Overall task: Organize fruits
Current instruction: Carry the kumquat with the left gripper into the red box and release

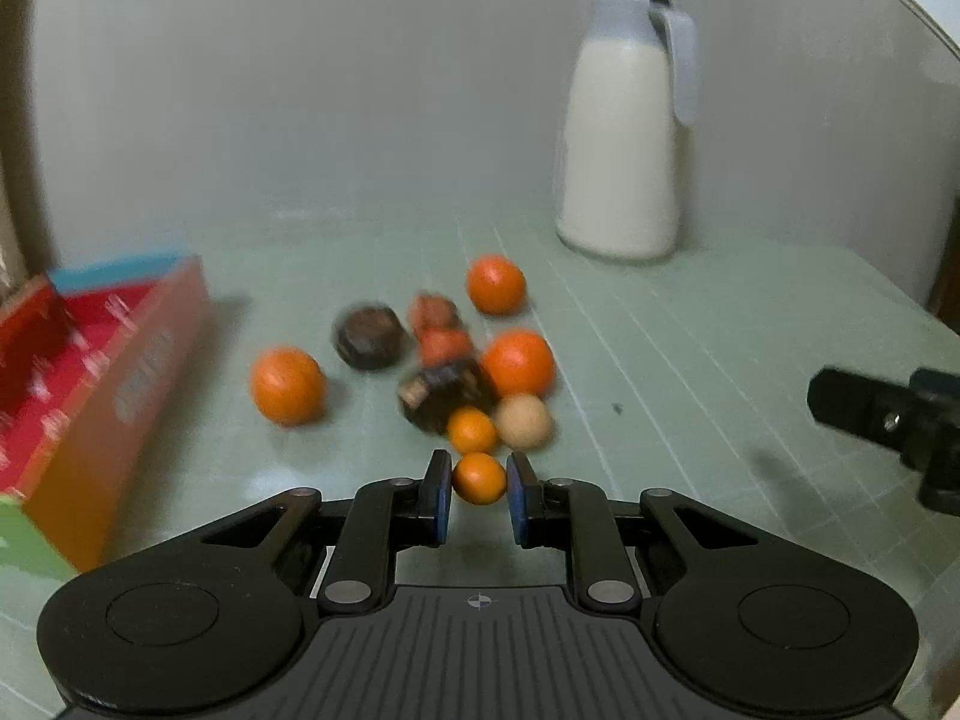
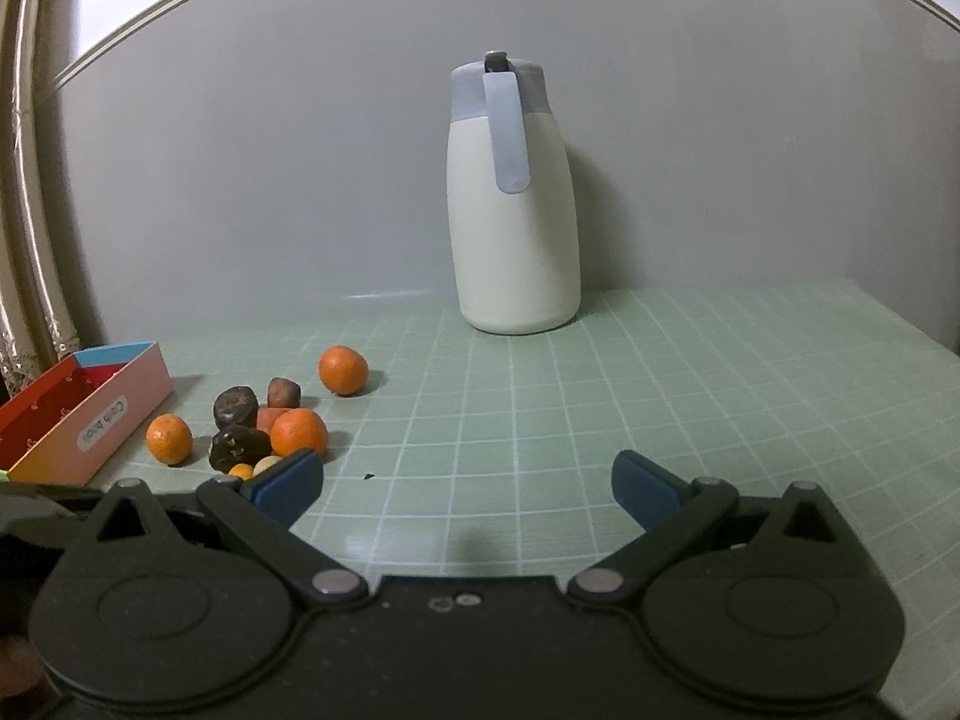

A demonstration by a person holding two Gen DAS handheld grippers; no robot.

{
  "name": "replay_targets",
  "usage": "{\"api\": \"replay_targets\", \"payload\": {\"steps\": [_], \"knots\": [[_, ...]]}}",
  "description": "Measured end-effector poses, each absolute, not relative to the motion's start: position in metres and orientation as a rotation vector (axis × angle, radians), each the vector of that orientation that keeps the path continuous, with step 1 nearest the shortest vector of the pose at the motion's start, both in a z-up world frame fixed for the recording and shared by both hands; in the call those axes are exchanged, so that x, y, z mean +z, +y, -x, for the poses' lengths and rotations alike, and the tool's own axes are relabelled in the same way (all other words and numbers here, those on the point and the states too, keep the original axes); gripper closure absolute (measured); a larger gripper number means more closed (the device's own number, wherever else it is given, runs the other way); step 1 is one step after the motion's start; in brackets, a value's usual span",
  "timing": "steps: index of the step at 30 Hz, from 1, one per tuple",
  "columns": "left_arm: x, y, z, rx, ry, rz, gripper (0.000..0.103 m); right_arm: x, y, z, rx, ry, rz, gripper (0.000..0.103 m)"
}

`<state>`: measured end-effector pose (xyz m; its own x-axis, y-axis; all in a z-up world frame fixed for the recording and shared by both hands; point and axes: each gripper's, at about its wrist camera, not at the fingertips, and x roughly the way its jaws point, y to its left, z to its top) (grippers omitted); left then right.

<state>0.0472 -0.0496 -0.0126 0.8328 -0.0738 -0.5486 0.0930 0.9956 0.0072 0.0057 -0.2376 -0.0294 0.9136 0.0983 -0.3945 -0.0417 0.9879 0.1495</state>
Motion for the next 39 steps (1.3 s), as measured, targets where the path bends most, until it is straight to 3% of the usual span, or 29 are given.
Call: {"api": "replay_targets", "payload": {"steps": [11,27,28,30,31,32,39], "knots": [[0.026,0.04,-0.024,0.109,0.43,0.013,0.084,-0.029,-0.202,-0.01,0.13,0.419,-0.117,0.0],[0.012,0.116,-0.03,0.238,0.514,0.078,0.083,-0.032,-0.161,-0.016,0.198,0.426,-0.076,0.0],[0.012,0.113,-0.028,0.235,0.507,0.066,0.079,-0.031,-0.161,-0.016,0.198,0.425,-0.077,0.0],[0.014,0.105,-0.022,0.226,0.484,0.036,0.044,-0.031,-0.162,-0.015,0.197,0.421,-0.079,0.0],[0.017,0.102,-0.017,0.228,0.46,0.025,0.015,-0.03,-0.163,-0.014,0.199,0.419,-0.083,0.0],[0.019,0.097,-0.011,0.231,0.426,0.014,0.005,-0.03,-0.164,-0.014,0.201,0.417,-0.086,0.0],[0.023,0.078,0.006,0.166,0.417,0.027,0.0,-0.031,-0.167,-0.01,0.199,0.415,-0.079,0.0]]}}
